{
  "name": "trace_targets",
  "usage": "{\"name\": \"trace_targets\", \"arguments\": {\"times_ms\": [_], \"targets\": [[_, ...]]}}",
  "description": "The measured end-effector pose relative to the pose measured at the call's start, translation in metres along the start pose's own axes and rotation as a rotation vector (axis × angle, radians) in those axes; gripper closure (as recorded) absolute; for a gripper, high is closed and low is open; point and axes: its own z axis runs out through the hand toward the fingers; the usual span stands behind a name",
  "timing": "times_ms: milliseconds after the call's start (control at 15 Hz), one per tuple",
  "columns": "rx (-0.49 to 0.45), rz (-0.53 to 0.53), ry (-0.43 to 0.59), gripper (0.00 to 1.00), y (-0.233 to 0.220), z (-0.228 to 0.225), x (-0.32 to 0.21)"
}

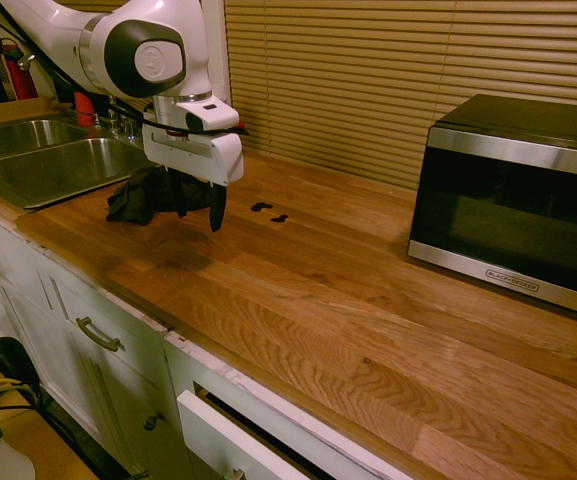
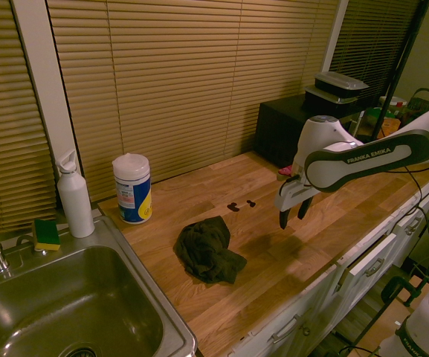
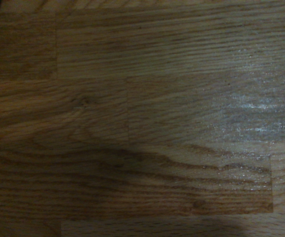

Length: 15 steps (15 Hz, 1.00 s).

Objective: Clear the spill

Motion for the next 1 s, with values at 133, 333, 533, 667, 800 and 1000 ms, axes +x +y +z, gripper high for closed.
{"name": "trace_targets", "arguments": {"times_ms": [133, 333, 533, 667, 800, 1000], "targets": [[-0.001, -0.001, -0.001, 0.0, 0.0, 0.001, 0.0], [0.008, -0.013, 0.0, 0.0, -0.006, 0.001, -0.005], [0.054, -0.012, 0.002, 0.0, -0.018, -0.005, -0.013], [0.084, -0.016, 0.006, 0.0, -0.03, -0.009, -0.023], [0.105, -0.021, 0.0, 0.0, -0.043, -0.011, -0.039], [0.143, -0.027, 0.006, 0.0, -0.064, -0.015, -0.062]]}}
